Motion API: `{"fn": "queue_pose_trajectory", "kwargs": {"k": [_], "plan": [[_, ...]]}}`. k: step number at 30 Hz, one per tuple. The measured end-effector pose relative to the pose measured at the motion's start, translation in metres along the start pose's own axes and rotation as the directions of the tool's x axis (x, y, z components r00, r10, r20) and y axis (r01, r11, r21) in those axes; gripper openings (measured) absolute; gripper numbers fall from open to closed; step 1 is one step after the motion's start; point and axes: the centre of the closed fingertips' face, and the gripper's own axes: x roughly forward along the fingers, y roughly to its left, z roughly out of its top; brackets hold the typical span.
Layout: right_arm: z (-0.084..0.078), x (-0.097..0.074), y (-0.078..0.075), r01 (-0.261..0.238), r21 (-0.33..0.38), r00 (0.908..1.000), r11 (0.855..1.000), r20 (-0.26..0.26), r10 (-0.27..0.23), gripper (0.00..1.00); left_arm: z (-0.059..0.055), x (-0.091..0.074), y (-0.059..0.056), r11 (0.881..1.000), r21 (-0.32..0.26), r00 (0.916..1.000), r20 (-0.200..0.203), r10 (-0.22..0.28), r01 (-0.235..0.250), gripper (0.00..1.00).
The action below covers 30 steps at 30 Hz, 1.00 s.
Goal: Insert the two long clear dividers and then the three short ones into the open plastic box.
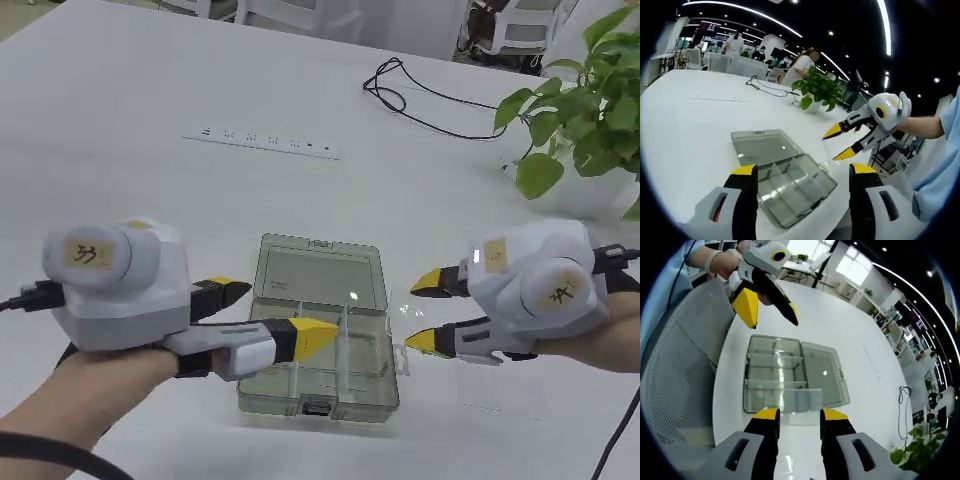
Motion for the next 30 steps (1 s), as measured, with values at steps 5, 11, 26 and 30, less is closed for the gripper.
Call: {"fn": "queue_pose_trajectory", "kwargs": {"k": [5, 11, 26, 30], "plan": [[0.021, -0.002, 0.003, 0.027, -0.056, 0.9994, 0.998, 0.025, -0.025, 0.32, -0.004, 0.011, -0.011, 0.995, -0.078, 0.9981, -0.024, -0.056, 0.054, 0.66], [0.039, -0.004, 0.008, 0.038, -0.099, 0.9984, 0.994, 0.045, -0.033, 0.32, -0.01, 0.019, -0.018, 0.984, -0.154, 0.9949, -0.04, -0.092, 0.085, 0.54], [0.058, 0.0, 0.023, 0.021, -0.169, 0.9979, 0.985, 0.064, -0.01, 0.32, -0.015, 0.022, -0.031, 0.959, -0.246, 0.9879, -0.031, -0.152, 0.14, 0.13], [0.059, 0.001, 0.024, 0.015, -0.172, 0.998, 0.985, 0.062, -0.005, 0.32, -0.018, 0.022, -0.033, 0.955, -0.257, 0.9864, -0.039, -0.159, 0.144, 0.09]]}}
